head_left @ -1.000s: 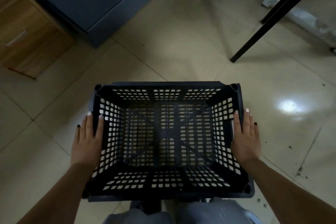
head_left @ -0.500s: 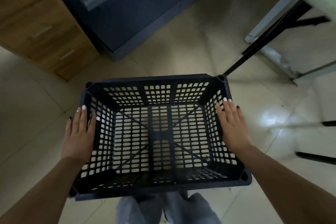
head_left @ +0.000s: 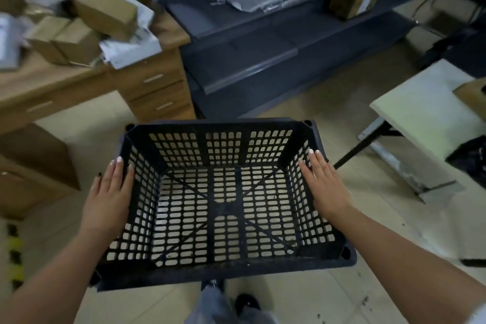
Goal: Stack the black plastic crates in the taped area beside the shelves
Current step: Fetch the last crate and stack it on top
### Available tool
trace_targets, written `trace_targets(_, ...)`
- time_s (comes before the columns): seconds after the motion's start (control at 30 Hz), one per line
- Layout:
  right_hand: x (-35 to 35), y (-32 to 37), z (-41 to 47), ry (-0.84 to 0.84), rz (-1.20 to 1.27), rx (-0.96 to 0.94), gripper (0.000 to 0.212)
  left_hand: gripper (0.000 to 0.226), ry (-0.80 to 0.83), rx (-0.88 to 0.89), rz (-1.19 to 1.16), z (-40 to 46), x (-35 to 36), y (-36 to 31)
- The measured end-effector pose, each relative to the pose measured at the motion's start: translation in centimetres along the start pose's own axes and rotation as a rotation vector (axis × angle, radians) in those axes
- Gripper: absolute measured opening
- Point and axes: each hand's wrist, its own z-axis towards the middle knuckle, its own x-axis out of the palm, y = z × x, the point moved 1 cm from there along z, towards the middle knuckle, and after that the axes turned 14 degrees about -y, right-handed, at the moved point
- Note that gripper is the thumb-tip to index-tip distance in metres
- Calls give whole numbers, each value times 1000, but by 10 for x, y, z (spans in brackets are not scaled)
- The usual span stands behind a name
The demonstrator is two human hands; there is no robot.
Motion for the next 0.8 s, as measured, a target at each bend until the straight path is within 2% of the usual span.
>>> trace_targets(0.17, -34, 30, 11, -93, 25, -150, 89, 97, -73, -143, 60, -71, -38, 38)
trace_targets(0.33, -67, 81, 20, -142, 92, -346, 88, 90, -28, -330, 124, -156, -68, 70)
trace_targets(0.47, -92, 138, 19, -187, 114, -504, 94, 90, 32, -481, 165, -228, -92, 98)
trace_targets(0.8, -179, 309, -39, -231, 269, -741, 79, 79, -7, -805, 293, -415, -150, 206)
